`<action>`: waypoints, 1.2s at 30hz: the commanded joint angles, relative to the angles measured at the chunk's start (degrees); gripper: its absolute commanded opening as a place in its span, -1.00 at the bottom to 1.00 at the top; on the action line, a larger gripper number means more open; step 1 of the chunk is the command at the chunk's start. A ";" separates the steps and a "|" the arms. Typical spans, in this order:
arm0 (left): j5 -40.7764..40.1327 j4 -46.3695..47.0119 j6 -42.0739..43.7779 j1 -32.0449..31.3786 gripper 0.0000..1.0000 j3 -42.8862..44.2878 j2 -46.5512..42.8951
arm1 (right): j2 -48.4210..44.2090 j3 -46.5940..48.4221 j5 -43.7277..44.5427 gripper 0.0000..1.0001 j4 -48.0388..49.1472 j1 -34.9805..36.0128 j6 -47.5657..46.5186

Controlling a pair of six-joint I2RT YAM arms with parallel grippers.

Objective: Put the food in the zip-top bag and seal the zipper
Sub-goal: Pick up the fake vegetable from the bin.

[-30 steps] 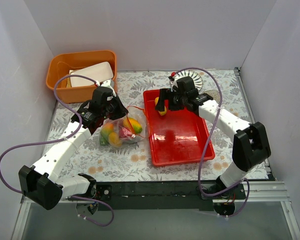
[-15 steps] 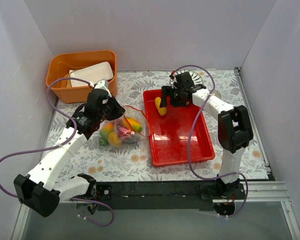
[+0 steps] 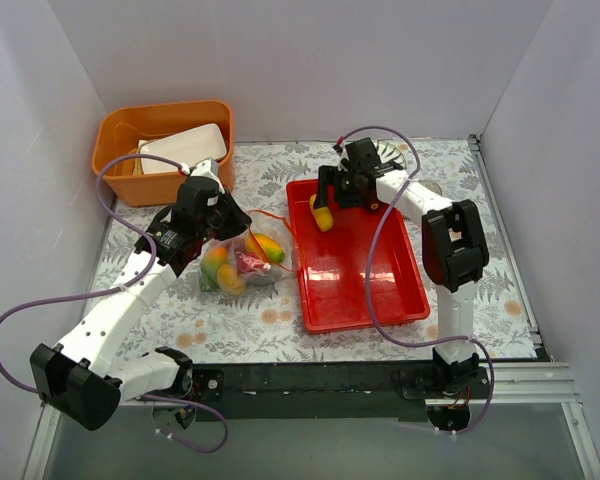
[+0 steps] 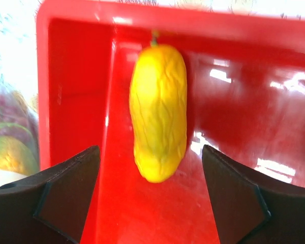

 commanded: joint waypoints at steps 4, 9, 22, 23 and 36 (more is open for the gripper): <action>0.28 -0.06 -0.61 -0.04 -1.00 -0.05 -2.15 | 4.36 5.40 -0.49 0.75 -0.96 -0.32 -2.10; 0.63 -0.32 -0.17 -0.04 -1.00 0.13 -1.36 | 6.13 5.14 -0.85 0.75 -1.67 -0.23 -2.19; 0.54 -0.58 0.53 -0.04 -1.00 -0.23 -0.74 | 1.04 -5.04 -0.23 -0.07 0.62 -0.14 -3.86; 0.63 -0.58 0.62 -0.04 -1.00 -0.23 -0.57 | 0.60 -5.66 -0.15 -0.13 0.44 -0.14 -4.04; 1.77 0.65 0.79 -0.04 -1.00 -0.05 1.10 | -18.02 -22.97 -2.87 -0.35 3.34 0.03 -2.46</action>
